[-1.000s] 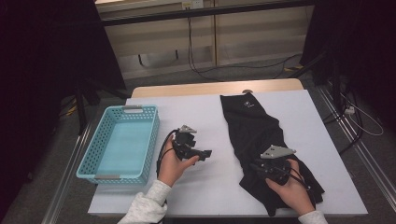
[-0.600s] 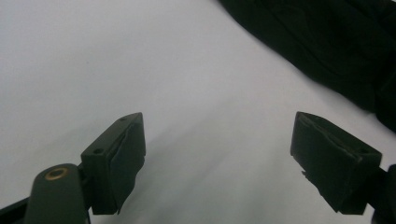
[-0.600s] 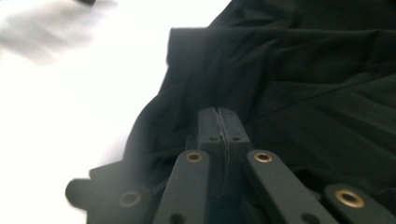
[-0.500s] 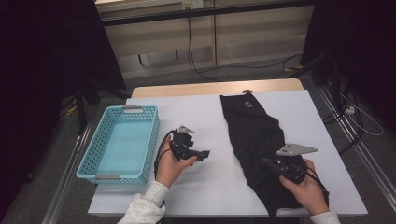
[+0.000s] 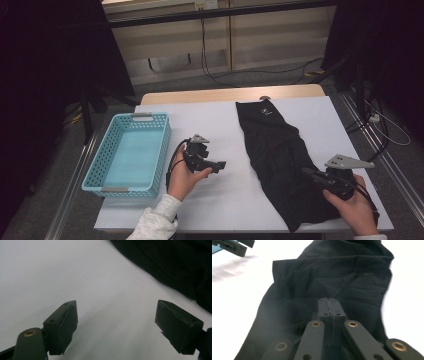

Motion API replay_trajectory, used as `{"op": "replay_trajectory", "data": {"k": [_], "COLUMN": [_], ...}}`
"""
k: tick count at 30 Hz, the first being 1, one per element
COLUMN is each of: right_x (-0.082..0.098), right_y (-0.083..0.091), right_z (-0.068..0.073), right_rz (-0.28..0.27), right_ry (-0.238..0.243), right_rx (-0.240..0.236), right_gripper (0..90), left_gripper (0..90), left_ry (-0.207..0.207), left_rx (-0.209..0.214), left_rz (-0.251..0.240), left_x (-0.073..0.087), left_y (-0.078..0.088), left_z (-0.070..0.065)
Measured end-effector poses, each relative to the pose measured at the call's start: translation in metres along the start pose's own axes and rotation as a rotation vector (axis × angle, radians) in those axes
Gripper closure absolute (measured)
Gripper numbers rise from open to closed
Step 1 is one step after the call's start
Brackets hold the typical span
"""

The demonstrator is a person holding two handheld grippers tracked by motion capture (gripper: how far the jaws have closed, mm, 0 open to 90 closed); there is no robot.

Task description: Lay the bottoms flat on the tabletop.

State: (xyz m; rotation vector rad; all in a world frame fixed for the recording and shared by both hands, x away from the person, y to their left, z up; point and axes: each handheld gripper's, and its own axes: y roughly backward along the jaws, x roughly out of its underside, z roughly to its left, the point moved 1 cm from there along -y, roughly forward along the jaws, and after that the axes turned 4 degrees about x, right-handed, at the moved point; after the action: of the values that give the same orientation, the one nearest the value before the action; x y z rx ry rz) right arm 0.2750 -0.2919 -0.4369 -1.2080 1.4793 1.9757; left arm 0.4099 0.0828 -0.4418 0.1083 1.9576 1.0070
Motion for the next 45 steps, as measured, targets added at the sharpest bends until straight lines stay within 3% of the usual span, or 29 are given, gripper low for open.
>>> {"op": "replay_trajectory", "data": {"k": [5,10,13,18,21,25,27,30,34,41,45], "right_x": [0.008,0.010,0.005,0.001,0.001,0.002,0.005,0.009,0.009,0.005,0.010], "right_y": [0.006,0.010,0.008,-0.005,-0.011,-0.020,-0.024,-0.023,-0.015,0.008,0.008], "right_z": [-0.012,-0.018,-0.013,-0.001,0.004,0.011,0.011,0.005,-0.004,-0.022,-0.028], "right_rz": [0.015,0.029,0.019,0.051,0.054,0.091,0.121,0.144,0.123,0.063,0.078], "right_ry": [-0.017,-0.018,-0.007,0.037,0.041,0.080,0.113,0.106,0.098,0.042,0.018], "right_rx": [0.039,0.092,0.098,0.113,0.100,0.113,0.131,0.138,0.155,0.173,0.209], "right_gripper": [89.1,81.1,73.5,59.1,54.5,56.1,67.5,86.3,88.4,88.2,79.4], "left_gripper": [18.8,18.8,18.8,18.8,18.8,18.8,18.9,18.9,18.8,18.9,18.9], "left_ry": [0.012,0.011,0.010,0.006,0.009,0.004,0.002,0.006,0.020,0.019,0.017], "left_rx": [0.002,0.001,-0.002,-0.002,-0.004,-0.002,-0.002,0.000,-0.004,-0.002,0.002], "left_rz": [-0.005,-0.011,-0.006,0.001,-0.003,0.004,0.006,0.002,-0.005,-0.003,0.000], "left_x": [0.000,-0.001,0.000,0.000,0.000,0.000,0.000,0.000,0.000,0.000,0.000], "left_y": [-0.001,0.000,-0.001,-0.001,-0.001,-0.002,-0.002,-0.002,-0.001,-0.001,0.001], "left_z": [0.000,0.000,0.000,0.000,0.000,0.000,0.000,0.001,0.001,0.001,0.002]}}
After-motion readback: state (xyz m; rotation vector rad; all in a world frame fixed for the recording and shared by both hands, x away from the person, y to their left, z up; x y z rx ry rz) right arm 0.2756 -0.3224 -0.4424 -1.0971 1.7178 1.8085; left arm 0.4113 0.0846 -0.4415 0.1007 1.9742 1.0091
